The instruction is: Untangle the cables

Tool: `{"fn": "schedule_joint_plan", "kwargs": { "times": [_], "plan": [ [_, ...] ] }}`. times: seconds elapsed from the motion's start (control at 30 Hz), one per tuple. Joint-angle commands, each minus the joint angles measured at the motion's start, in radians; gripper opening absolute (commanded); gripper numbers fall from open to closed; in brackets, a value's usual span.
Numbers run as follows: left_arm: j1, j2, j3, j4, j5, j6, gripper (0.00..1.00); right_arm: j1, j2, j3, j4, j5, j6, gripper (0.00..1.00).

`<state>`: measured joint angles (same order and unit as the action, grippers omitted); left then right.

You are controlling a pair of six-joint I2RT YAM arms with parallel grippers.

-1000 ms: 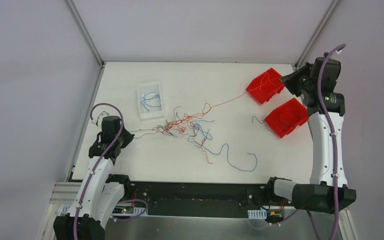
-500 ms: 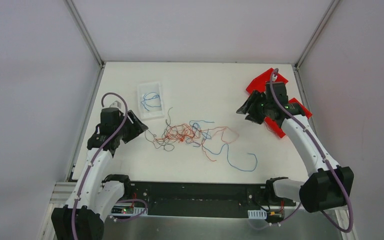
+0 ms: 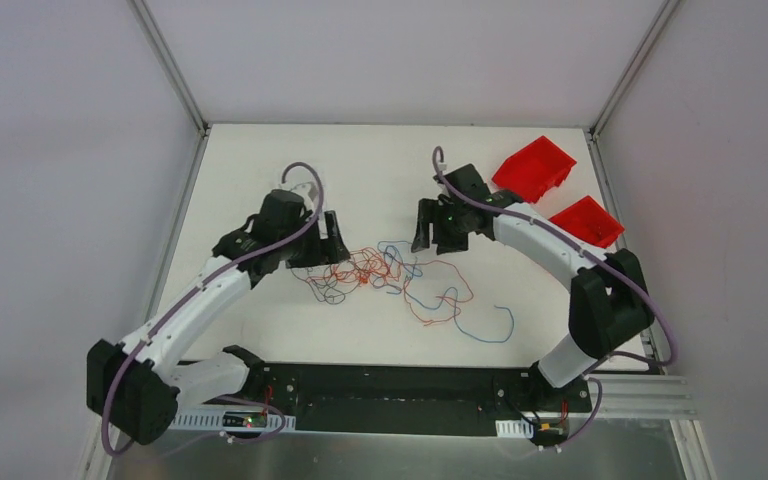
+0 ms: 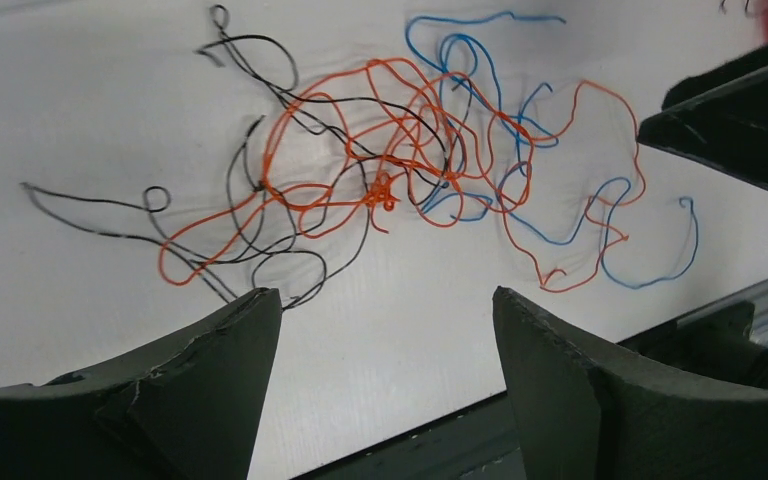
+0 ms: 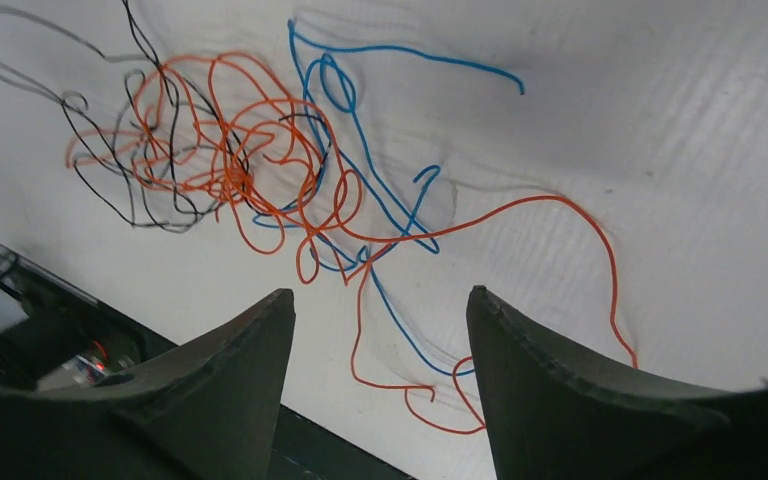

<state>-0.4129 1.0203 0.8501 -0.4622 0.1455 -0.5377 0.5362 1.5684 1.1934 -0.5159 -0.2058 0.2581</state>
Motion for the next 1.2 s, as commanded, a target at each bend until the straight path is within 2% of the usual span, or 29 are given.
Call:
{"fn": "schedule_joint_plan", "kwargs": {
  "times": [0.0, 0.1, 0.27, 0.47, 0.77, 0.9, 1.0, 1.13, 1.17],
  "plan": [
    [-0.102, 0.174, 0.086, -0.01, -0.02, 0.051, 0.79, 0.043, 0.058, 0.04, 0.057, -0.102, -0.236, 0.66],
    [-0.119, 0.264, 0.124, -0.003, 0.001, 0.054, 0.79, 0.056, 0.081, 0.006, 0.128, -0.153, -0.342, 0.65],
    [-0.121, 0.365, 0.155, 0.043, 0.028, 0.044, 0.77, 0.059, 0.136, -0.005, 0.18, -0.183, -0.417, 0.61],
    [-0.119, 0.452, 0.197, 0.076, 0.05, 0.023, 0.71, 0.059, 0.198, -0.004, 0.206, -0.229, -0.454, 0.57],
    [-0.119, 0.567, 0.223, 0.143, 0.16, 0.002, 0.59, 0.063, 0.207, -0.025, 0.228, -0.28, -0.477, 0.38],
    [-0.118, 0.61, 0.225, 0.177, 0.216, -0.014, 0.53, 0.065, 0.21, -0.025, 0.219, -0.304, -0.474, 0.38],
    [-0.118, 0.621, 0.225, 0.188, 0.222, -0.018, 0.45, 0.072, 0.226, -0.024, 0.216, -0.302, -0.472, 0.35],
    [-0.112, 0.616, 0.22, 0.192, 0.22, -0.013, 0.0, 0.078, 0.243, -0.017, 0.213, -0.29, -0.46, 0.18],
    [-0.106, 0.61, 0.215, 0.192, 0.218, -0.012, 0.0, 0.078, 0.236, -0.019, 0.22, -0.277, -0.446, 0.08]
  ]
}}
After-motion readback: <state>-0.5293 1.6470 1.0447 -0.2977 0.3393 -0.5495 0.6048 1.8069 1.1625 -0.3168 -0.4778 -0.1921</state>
